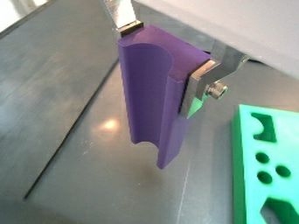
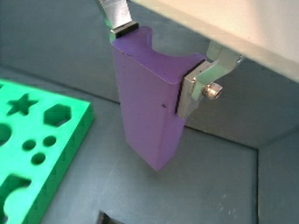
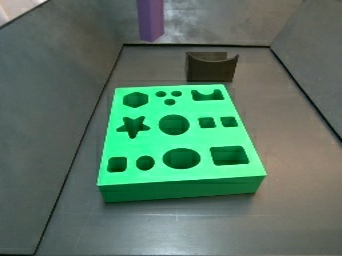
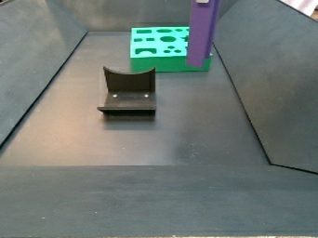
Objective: Pick up the arch object. Move up. Place the arch object on the fixture. Regrasp the arch object. Rotate the arch object. Move to above the board. Insert the arch object.
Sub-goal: Rotate the arch object.
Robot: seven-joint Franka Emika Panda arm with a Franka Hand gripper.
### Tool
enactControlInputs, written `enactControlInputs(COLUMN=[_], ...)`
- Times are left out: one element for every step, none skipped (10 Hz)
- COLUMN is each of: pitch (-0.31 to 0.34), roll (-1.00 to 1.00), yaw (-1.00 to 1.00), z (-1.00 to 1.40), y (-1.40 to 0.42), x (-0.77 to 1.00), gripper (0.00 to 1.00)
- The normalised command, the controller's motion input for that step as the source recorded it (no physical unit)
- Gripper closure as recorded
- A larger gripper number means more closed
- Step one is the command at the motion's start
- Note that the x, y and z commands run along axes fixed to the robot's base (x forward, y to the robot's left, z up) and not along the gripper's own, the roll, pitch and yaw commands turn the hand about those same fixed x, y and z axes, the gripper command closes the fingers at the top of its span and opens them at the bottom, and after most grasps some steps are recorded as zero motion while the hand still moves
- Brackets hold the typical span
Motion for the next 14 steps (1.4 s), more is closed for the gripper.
enactControlInputs(pitch=[0.025, 0.031, 0.036, 0.012, 0.013, 0.014, 0.015, 0.017, 0.019, 0.022, 0.026, 0.032, 0.035, 0.039], roll=[-0.07, -0.09, -0.1, -0.04, -0.04, -0.04, -0.04, -0.05, -0.06, -0.06, -0.08, -0.09, -0.11, -0.12], yaw=[-1.0, -1.0, -1.0, -1.0, -1.0, -1.0, -1.0, -1.0, -1.0, -1.0, -1.0, -1.0, -1.0, -0.72], z=[0.02, 0.02, 0.02, 0.0, 0.0, 0.0, 0.0, 0.0, 0.0, 0.0, 0.0, 0.0, 0.01, 0.01], y=[0.02, 0.02, 0.02, 0.0, 0.0, 0.0, 0.0, 0.01, 0.01, 0.01, 0.01, 0.01, 0.01, 0.01], x=[-0.03, -0.02, -0.02, 0.0, 0.0, 0.0, 0.0, 0.0, 0.0, 0.0, 0.0, 0.0, 0.0, 0.0], gripper=[1.0, 1.0, 1.0, 1.0, 1.0, 1.0, 1.0, 1.0, 1.0, 1.0, 1.0, 1.0, 1.0, 1.0])
